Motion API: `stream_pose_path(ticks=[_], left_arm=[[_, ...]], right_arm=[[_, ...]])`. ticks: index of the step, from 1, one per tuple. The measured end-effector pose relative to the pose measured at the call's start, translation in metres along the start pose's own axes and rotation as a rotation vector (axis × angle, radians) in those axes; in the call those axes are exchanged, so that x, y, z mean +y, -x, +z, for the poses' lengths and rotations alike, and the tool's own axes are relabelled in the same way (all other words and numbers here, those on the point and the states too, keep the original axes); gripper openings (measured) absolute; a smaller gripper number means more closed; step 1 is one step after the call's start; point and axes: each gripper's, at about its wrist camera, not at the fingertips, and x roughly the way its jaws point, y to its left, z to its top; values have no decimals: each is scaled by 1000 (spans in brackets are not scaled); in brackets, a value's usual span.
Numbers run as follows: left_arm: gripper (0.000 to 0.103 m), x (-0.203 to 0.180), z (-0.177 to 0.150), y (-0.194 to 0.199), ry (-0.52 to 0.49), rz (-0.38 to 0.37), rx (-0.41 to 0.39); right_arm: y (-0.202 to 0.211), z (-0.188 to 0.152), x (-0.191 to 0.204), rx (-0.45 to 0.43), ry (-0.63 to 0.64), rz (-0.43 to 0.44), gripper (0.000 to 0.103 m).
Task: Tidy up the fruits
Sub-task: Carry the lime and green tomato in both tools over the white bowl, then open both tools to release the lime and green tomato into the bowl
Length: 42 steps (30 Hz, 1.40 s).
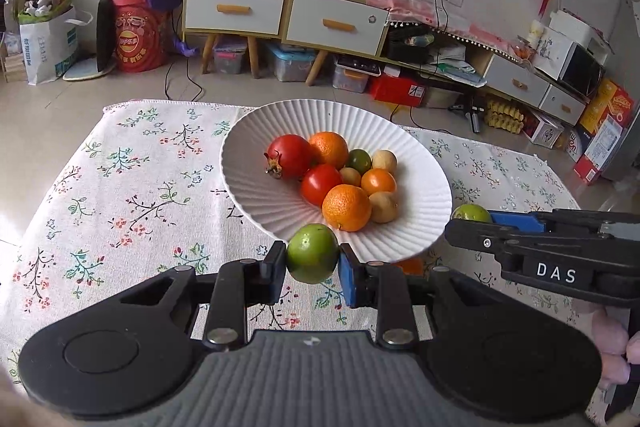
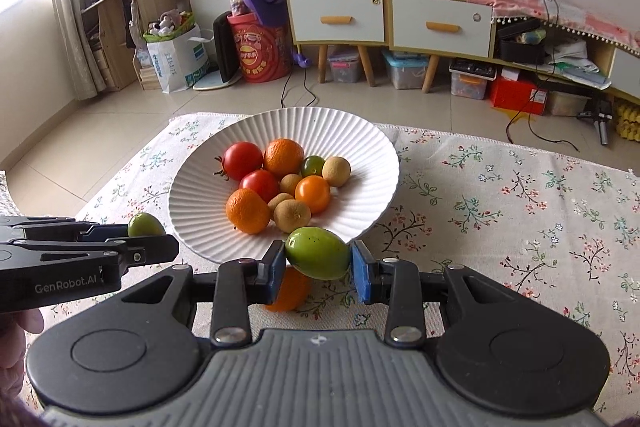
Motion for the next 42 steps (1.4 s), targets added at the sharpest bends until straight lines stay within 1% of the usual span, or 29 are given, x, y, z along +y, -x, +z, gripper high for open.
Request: stream_pose_path(ticks=[7,12,17,22,27,30,32,34,36,37,39,40,42], left_arm=[[31,-2,16,-14,21,9,-26],[31,4,19,-30,90,17,10],[31,10,20,-37,142,10,10],[32,16,20,-40,163,-4,0],[32,17,21,-41,156,-22,-12],[32,17,22,-41,155,-23,-14],[35,16,22,-40,148,-26,-15],[40,16,23,-39,142,-24,-16],[45,16,23,-38,136,-22,-17],[47,15,24,-37,133,-20,-17],[56,14,24,-35,124,-19,-18],[57,14,24,-33,118,-20,-18],[60,12,25,-31,99,-14,-15]], right_arm=[[-12,7,-1,-24,-28,-34,32],[-22,8,-2,-23,-24,-47,32],[-29,9,-5,-22,-34,-58,32],[-29,8,-5,-39,-18,-44,32],[-31,6,-1,-44,19,-43,33],[-30,6,0,-46,17,-38,33],[-29,7,0,-46,16,-34,35],[-28,7,1,-47,20,-33,38],[-26,8,1,-48,18,-34,43],[-24,8,0,-48,17,-33,43],[-21,10,-1,-49,12,-33,46],[-19,10,-1,-51,7,-36,48],[-16,11,-1,-51,-2,-40,57]])
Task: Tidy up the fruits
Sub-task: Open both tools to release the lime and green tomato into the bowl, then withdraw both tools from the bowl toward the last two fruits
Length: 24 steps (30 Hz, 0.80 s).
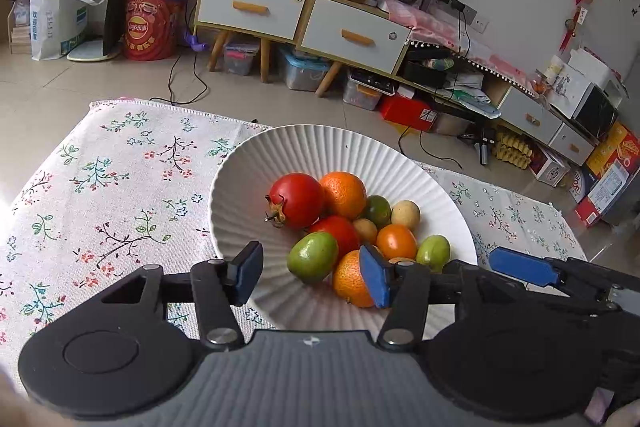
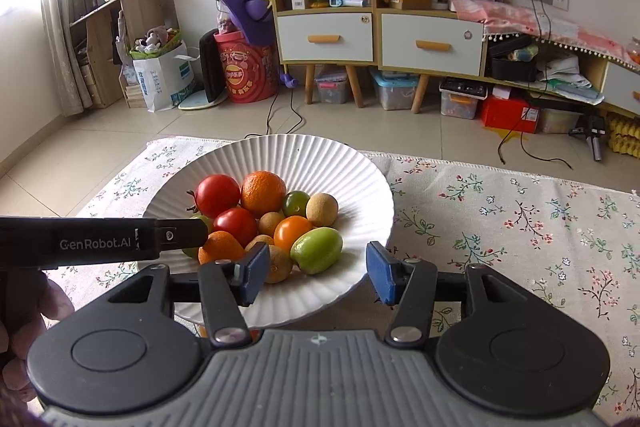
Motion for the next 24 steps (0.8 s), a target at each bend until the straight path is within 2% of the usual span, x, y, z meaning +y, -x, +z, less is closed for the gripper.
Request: stream_pose_path(ticks=[5,7,9,18,24], left_arm=[[71,-3,-2,9,-53,10,-2],[77,-5,-3,13,-75,18,-7],[88,-6,-4,16,-98,36,-18],[103,-13,-16,30,-175,77,-4],[103,-16,-27,36,-210,93,27]], right_arm=[[7,1,-1,5,-5,-10,68],[10,-1,-1,5,5,-11,71],[12,-1,-1,5,8,-16,79],[22,-9,1,12,44,-29,93],[26,-16,3,28,66,-34,97]])
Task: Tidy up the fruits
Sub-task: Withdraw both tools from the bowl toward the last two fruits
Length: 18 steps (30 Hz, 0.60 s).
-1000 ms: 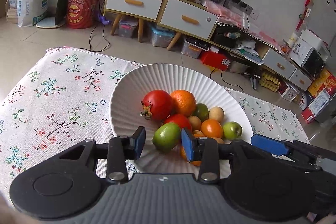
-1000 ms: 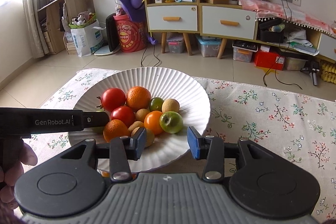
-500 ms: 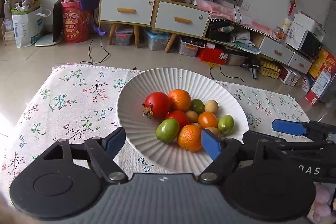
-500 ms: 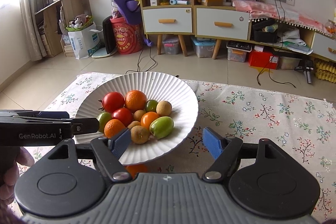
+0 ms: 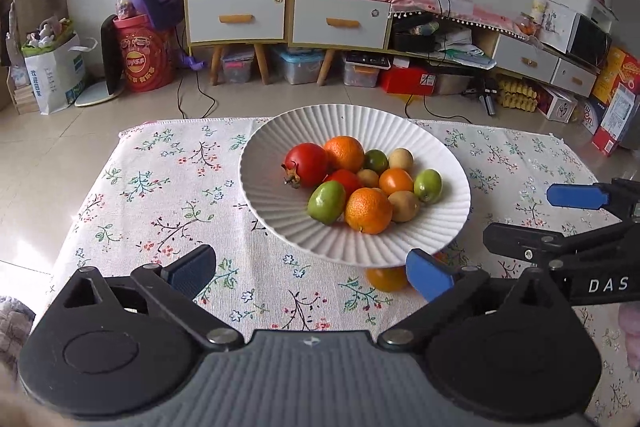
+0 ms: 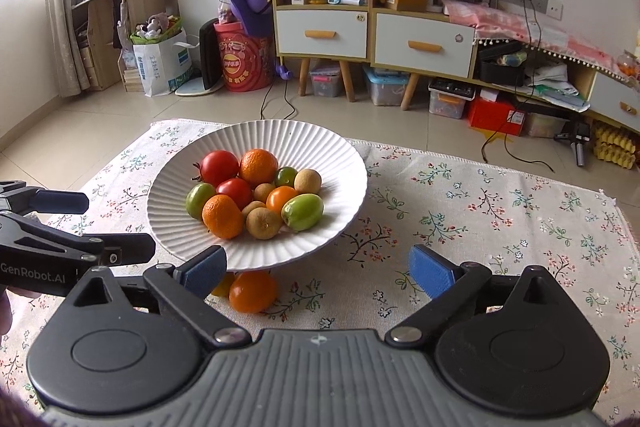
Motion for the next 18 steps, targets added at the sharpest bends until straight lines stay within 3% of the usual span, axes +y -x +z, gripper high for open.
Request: stream_pose_path(ticks=[11,18], left_arm=[[103,3,-24,4,-25,42,81],[103,6,-39,6,-68,52,103]], right_arm=[[7,-12,5,25,46,4,102],[0,-30,12,95,66,8,102]])
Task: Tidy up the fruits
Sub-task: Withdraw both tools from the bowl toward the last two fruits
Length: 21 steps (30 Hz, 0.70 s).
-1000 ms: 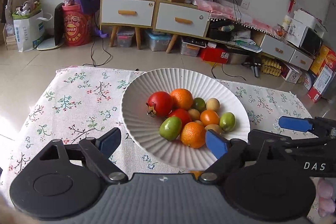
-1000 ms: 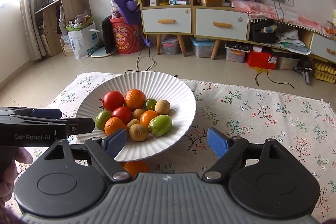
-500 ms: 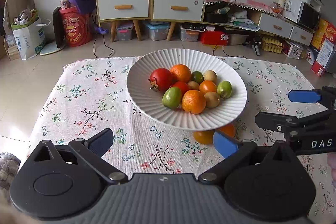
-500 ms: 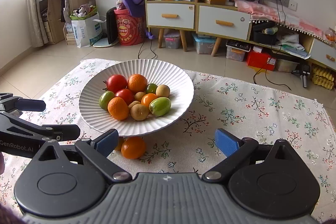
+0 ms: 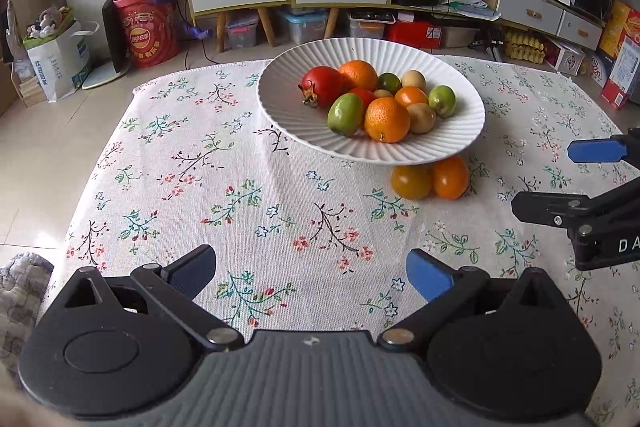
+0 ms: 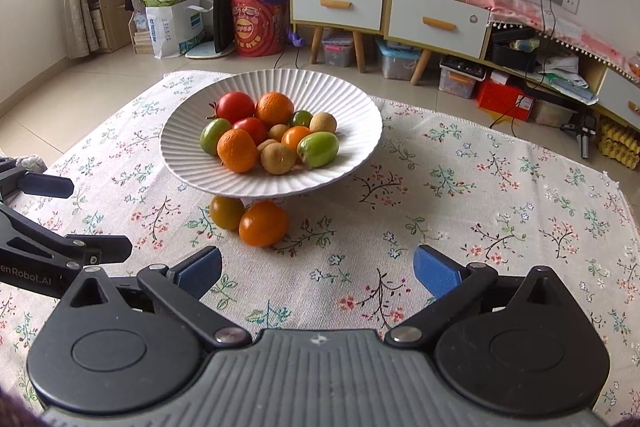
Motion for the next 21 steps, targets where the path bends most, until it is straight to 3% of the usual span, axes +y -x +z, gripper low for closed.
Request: stream_pose_path(ticks=[11,21], left_arm=[[103,4,-18,-14,-45,13,34],[103,4,-21,-22,-46,-12,-49]], right_arm=[[-15,-10,12,20,34,14,100],[-33,-4,11,-23,7,32,76]])
